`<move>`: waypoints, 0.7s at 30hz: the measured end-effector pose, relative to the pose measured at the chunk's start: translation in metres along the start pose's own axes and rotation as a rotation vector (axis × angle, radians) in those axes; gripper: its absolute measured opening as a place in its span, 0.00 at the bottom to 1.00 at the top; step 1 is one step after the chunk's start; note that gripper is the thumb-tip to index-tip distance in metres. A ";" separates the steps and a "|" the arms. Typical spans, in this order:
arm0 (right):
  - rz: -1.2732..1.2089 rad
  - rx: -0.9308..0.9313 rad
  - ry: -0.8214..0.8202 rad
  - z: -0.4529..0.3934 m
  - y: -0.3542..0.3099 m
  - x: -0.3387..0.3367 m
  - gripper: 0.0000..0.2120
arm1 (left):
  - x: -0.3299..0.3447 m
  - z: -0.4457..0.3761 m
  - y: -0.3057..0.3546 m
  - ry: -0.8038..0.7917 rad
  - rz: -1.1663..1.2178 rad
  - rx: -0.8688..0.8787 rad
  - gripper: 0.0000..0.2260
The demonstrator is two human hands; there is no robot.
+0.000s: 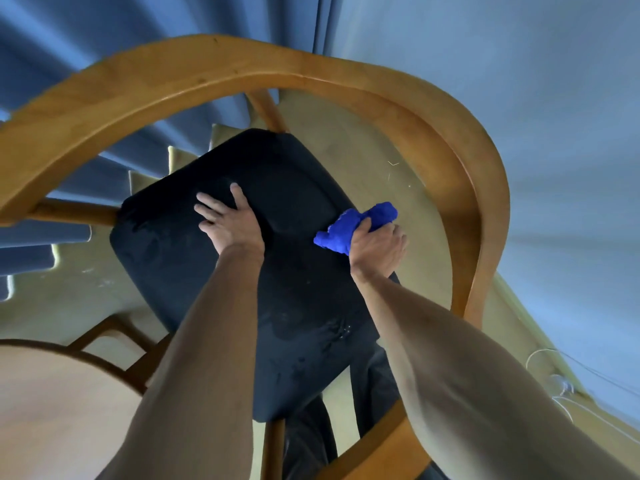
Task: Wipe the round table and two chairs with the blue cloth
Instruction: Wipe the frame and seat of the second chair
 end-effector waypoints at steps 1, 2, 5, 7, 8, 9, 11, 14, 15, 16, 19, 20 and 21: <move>-0.026 0.005 -0.021 -0.002 0.001 -0.001 0.18 | 0.001 0.004 0.002 0.022 0.003 0.012 0.42; -0.077 0.035 -0.056 -0.004 0.003 -0.001 0.16 | 0.004 0.008 0.005 0.038 0.010 0.024 0.41; -0.195 0.025 -0.145 -0.002 -0.005 0.004 0.18 | 0.013 0.020 0.013 0.076 0.030 0.055 0.41; -0.103 -0.119 -0.203 0.009 -0.014 0.016 0.30 | 0.018 0.028 0.017 0.083 0.038 0.064 0.40; -0.050 -0.168 -0.222 0.015 -0.014 0.020 0.34 | 0.021 0.031 0.020 0.082 0.042 0.072 0.39; -0.010 -0.195 -0.228 0.020 -0.011 0.024 0.39 | 0.023 0.035 0.023 0.079 0.048 0.079 0.39; 0.041 -0.219 -0.220 0.024 -0.003 0.026 0.42 | 0.030 0.043 0.029 0.071 0.053 0.086 0.40; 0.083 -0.186 -0.259 0.011 -0.003 0.024 0.35 | 0.040 0.060 0.041 0.041 0.027 0.125 0.41; 0.072 -0.160 -0.279 0.005 -0.003 0.020 0.30 | 0.043 0.066 0.044 0.030 0.015 0.145 0.41; 0.046 -0.139 -0.288 0.001 -0.001 0.016 0.25 | 0.046 0.071 0.046 0.021 0.003 0.162 0.42; -0.031 -0.027 -0.250 0.002 0.034 -0.002 0.16 | 0.052 0.083 0.045 0.000 -0.030 0.189 0.43; -0.044 0.044 -0.247 0.004 0.056 -0.006 0.16 | 0.052 0.085 0.046 -0.009 -0.035 0.190 0.43; -0.047 0.115 -0.249 0.006 0.077 -0.010 0.17 | 0.053 0.086 0.046 -0.017 -0.034 0.186 0.44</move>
Point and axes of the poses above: each hand's wrist, its own z-axis away from the middle knuckle, its own x-axis out of the palm, y = z × x, the point moved 9 cm from there along -z, towards the middle knuckle, and after that the axes turned 15 degrees about x, right-handed, at the moved point
